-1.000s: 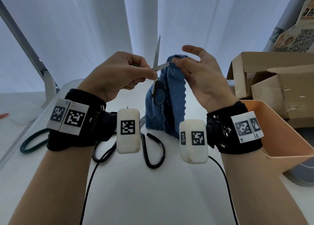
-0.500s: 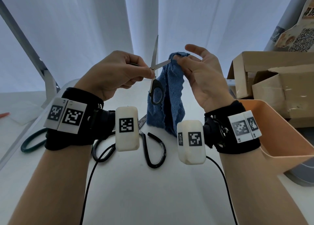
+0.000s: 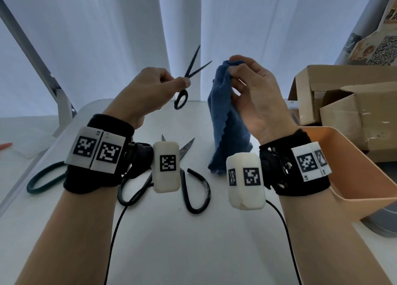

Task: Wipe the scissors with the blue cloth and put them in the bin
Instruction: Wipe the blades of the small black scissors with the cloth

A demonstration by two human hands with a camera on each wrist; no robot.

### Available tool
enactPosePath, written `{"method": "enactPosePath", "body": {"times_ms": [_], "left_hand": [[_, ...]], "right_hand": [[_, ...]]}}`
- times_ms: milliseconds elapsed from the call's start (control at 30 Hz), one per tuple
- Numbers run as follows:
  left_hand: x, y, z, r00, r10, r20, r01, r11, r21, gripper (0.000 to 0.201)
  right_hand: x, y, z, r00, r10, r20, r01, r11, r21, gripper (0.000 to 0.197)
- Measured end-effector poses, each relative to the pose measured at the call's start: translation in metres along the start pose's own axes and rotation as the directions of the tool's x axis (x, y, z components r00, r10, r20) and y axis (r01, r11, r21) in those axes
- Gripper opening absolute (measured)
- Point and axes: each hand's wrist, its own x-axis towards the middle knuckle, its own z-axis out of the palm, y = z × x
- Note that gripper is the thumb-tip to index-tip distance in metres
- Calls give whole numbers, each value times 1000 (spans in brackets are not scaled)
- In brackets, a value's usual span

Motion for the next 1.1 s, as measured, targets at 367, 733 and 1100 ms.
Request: {"method": "enactPosePath", "body": {"times_ms": [367, 733, 1100], "left_hand": [[3, 2, 16, 992, 115, -47, -115, 993, 1, 47], [-1, 3, 17, 944, 315, -94, -306, 947, 99, 38], [2, -2, 15, 934, 345, -90, -344, 939, 31, 26]], "right_hand": [[3, 6, -2, 986, 167, 16, -167, 983, 77, 23], [6, 2, -6, 965, 248, 86, -257, 961, 106, 24], [0, 7, -2, 950, 271, 158, -260, 962, -86, 4]]}}
